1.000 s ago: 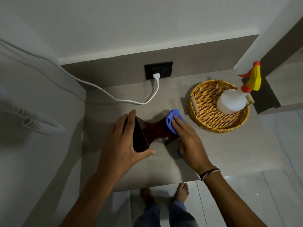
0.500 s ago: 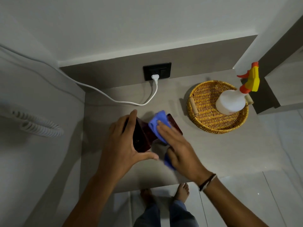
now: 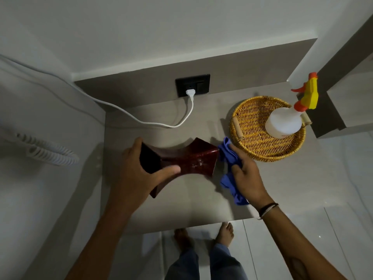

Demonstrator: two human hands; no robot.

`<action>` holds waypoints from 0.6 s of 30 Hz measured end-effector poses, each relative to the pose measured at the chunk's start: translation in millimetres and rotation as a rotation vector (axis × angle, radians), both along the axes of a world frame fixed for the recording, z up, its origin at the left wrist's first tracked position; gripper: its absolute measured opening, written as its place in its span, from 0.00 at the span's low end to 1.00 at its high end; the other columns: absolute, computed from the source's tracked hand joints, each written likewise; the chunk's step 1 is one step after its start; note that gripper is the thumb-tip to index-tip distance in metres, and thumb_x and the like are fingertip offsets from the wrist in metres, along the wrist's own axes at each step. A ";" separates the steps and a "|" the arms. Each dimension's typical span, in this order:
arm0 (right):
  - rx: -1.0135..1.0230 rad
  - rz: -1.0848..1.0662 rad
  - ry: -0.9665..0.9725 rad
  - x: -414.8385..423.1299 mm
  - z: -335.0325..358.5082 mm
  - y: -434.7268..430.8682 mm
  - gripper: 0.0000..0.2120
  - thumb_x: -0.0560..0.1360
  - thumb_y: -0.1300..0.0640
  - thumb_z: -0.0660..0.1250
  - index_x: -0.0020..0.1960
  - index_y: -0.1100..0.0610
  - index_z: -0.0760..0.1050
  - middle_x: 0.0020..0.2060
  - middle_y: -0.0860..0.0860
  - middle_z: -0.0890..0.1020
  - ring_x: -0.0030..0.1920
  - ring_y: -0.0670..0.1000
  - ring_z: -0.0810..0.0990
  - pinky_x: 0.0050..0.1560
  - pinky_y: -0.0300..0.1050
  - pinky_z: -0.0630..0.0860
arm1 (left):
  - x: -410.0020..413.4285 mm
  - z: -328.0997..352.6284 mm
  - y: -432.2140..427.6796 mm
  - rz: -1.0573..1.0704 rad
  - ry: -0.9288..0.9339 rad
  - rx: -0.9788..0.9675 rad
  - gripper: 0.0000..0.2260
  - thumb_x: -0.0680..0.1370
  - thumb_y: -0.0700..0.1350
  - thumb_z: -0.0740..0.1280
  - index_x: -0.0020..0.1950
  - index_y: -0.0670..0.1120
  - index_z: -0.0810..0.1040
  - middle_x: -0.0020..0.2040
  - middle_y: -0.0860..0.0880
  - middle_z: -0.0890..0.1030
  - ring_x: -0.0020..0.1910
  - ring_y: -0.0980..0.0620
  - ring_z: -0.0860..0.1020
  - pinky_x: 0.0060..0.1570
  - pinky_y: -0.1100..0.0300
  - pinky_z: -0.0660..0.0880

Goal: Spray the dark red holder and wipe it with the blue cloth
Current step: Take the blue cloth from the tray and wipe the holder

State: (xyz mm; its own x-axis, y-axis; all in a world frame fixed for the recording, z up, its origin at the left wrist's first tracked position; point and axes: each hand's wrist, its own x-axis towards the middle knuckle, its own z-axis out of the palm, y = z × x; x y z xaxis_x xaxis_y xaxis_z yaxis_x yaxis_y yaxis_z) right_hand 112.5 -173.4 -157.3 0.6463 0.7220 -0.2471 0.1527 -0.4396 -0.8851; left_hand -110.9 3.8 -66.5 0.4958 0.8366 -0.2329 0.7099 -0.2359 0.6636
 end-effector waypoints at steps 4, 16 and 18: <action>0.069 -0.055 0.341 -15.2 8.9 15.9 0.31 0.80 0.77 0.55 0.70 0.48 0.77 0.61 0.54 0.86 0.56 0.51 0.87 0.54 0.40 0.86 | -3.2 -7.6 1.4 0.059 -0.018 -0.161 0.58 0.62 0.85 0.62 0.85 0.55 0.57 0.76 0.49 0.73 0.73 0.50 0.74 0.60 0.65 0.68; -0.031 -0.012 0.110 -12.8 27.6 38.8 0.26 0.80 0.76 0.58 0.75 0.61 0.74 0.66 0.60 0.83 0.62 0.53 0.85 0.65 0.48 0.82 | -13.8 -10.0 -17.8 -0.198 0.147 0.422 0.60 0.61 0.67 0.82 0.84 0.47 0.57 0.83 0.42 0.64 0.81 0.38 0.64 0.73 0.40 0.67; -0.057 0.095 -0.219 -29.0 32.7 31.9 0.31 0.78 0.76 0.62 0.79 0.61 0.69 0.77 0.60 0.73 0.77 0.58 0.73 0.80 0.56 0.69 | -11.8 -8.6 -17.0 -0.162 0.146 0.371 0.60 0.62 0.63 0.84 0.85 0.45 0.57 0.83 0.43 0.64 0.81 0.41 0.64 0.72 0.46 0.65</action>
State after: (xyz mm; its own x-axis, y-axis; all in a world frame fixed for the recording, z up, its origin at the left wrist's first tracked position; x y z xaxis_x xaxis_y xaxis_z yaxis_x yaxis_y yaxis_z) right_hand 83.5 -141.5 -124.6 0.6189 0.7708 -0.1507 0.3814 -0.4627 -0.8003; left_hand -122.7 -13.2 -75.1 0.6117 0.7910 -0.0082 0.7243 -0.5559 0.4079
